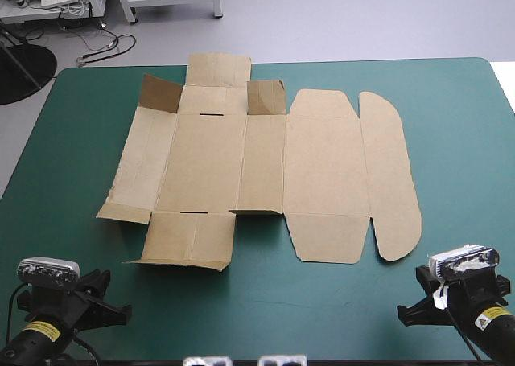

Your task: Fold the box

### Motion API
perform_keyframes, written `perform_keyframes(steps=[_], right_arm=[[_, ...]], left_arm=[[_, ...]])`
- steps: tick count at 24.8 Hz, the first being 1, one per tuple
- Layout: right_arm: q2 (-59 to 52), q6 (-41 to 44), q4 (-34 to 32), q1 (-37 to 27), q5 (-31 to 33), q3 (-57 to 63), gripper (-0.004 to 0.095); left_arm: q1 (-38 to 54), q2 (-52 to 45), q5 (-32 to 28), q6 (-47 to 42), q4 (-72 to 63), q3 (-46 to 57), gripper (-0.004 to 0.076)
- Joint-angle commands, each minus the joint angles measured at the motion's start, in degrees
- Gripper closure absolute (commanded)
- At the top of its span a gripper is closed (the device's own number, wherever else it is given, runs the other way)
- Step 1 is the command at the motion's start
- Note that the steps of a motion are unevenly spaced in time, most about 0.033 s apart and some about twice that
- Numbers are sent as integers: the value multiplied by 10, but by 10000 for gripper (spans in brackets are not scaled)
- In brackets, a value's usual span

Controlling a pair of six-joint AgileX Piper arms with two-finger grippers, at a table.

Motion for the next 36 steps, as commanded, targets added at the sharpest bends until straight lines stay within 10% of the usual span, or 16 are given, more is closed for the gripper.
perform_keyframes(steps=[1, 18, 36], right_arm=[[4, -5, 8, 2, -35, -17, 928], [4, -5, 8, 2, -35, -17, 928], [4, -8, 8, 2, -37, -17, 928]], left_arm=[[0, 9, -37, -3, -7, -15, 627], [0, 72, 31, 21, -25, -109, 725], [47, 591, 139, 176, -88, -476, 709]])
